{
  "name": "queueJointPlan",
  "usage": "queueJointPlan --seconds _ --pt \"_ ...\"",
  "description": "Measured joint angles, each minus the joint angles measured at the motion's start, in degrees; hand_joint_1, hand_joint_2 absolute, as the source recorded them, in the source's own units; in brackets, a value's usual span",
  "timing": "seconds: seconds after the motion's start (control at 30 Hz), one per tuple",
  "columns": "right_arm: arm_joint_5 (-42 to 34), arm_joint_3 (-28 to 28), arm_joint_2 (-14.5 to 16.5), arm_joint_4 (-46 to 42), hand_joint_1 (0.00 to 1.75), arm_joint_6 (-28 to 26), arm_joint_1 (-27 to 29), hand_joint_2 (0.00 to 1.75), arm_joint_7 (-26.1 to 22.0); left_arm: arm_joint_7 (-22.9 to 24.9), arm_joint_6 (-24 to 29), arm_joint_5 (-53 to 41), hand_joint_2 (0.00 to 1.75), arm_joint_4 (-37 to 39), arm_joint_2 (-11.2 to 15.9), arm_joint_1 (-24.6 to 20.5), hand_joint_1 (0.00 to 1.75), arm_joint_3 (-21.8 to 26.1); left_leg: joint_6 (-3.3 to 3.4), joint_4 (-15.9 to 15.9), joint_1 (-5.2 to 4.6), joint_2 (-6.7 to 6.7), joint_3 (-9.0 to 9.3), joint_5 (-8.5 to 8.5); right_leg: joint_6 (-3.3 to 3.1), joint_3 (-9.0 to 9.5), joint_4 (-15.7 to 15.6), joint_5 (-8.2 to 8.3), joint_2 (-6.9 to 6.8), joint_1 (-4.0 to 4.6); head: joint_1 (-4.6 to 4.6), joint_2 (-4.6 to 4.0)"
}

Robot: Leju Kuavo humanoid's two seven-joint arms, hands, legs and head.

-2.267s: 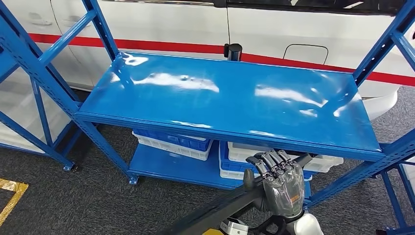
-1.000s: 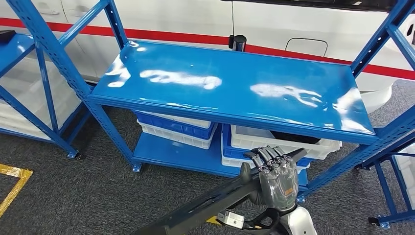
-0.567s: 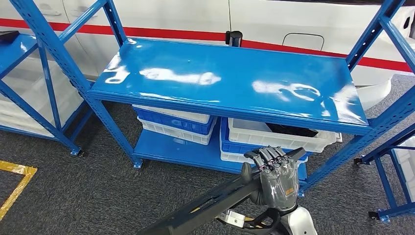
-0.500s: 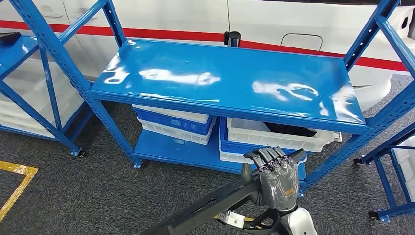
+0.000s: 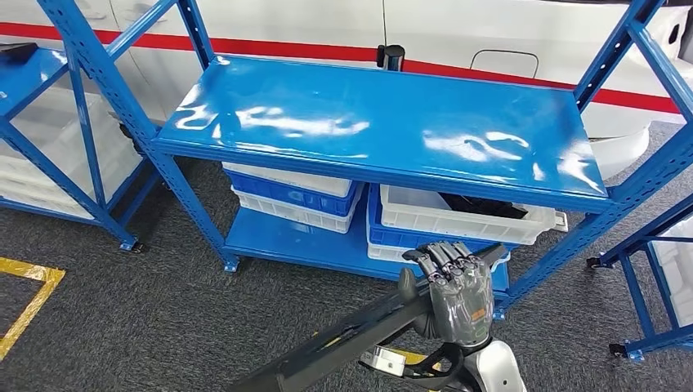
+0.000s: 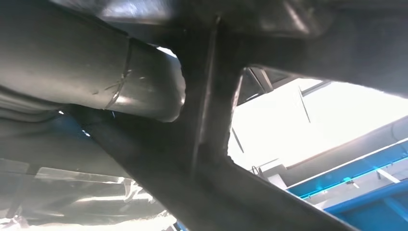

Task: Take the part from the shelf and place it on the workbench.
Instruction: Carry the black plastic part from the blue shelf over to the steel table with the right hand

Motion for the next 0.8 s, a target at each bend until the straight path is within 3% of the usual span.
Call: queueJointPlan --seconds 0.17,0.37,0.5,0.57,0.63,0.7,0.73,0.8 --pt "-0.09 0.00 0.01 0.39 1.75 0.00 -0.25 0.00 -0.20 -0.07 0.06 0.01 1.75 0.00 0.04 -0.03 0.00 0.22 0.76 0.03 -0.66 0.01 -0.52 0.46 0.85 -0.39 -0.14 0.54 0.01 -0.41 -0.01 0.00" --pt "-0.27 0.00 -0.01 0.86 1.75 0.00 -0.54 0.00 -0.37 -0.05 -0.28 0.32 1.75 0.00 -0.02 -0.02 0.00 0.55 1.02 0.17 -0.87 0.00 -0.79 0.61 1.19 -0.58 -0.18 0.77 0.00 -0.66 -0.01 0.00" --pt "-0.35 0.06 0.01 1.00 1.75 -0.02 -0.76 0.00 -0.38 -0.03 -0.36 0.35 1.75 0.00 0.03 -0.08 0.00 0.64 2.24 -0.24 -0.58 0.18 -0.83 1.30 2.09 -0.60 -0.76 1.30 -0.01 -1.40 -0.16 0.00" --pt "-0.41 0.10 0.00 1.03 1.75 -0.02 -0.93 0.00 -0.39 0.01 -0.43 0.37 1.75 0.00 -0.02 -0.11 0.00 0.67 2.78 -1.29 0.10 0.48 -0.73 2.17 1.85 -1.96 1.92 -0.58 0.05 -1.04 -0.07 0.00" --pt "-0.47 0.12 -0.03 1.13 1.75 -0.02 -0.99 0.00 -0.40 0.10 -0.46 0.49 1.75 0.00 -0.05 -0.08 0.00 0.80 2.89 -1.52 0.35 0.69 -1.03 2.52 1.33 -5.09 9.34 -4.32 0.11 -1.18 0.01 0.00" --pt "-0.55 0.13 -0.08 1.34 1.75 -0.02 -0.94 0.00 -0.41 0.23 -0.54 0.66 1.75 0.00 -0.06 -0.04 0.00 1.04 2.60 -1.46 0.42 0.77 -1.40 2.71 1.60 -7.19 15.23 -6.50 0.11 -1.49 0.01 0.00" --pt "-0.58 0.13 -0.11 1.43 1.75 -0.02 -0.93 0.00 -0.41 0.30 -0.60 0.72 1.75 0.00 -0.07 -0.03 0.00 1.14 2.41 -1.38 0.52 0.78 -1.54 2.80 2.07 -6.70 15.07 -6.29 0.10 -1.70 0.01 0.00" --pt "-0.63 0.13 -0.15 1.51 1.75 -0.02 -0.95 0.00 -0.41 0.42 -0.71 0.76 1.75 0.00 -0.11 -0.03 0.00 1.23 1.85 -0.83 0.88 0.72 -1.87 2.77 3.42 -2.59 8.24 -3.95 0.04 -2.33 0.03 0.00"
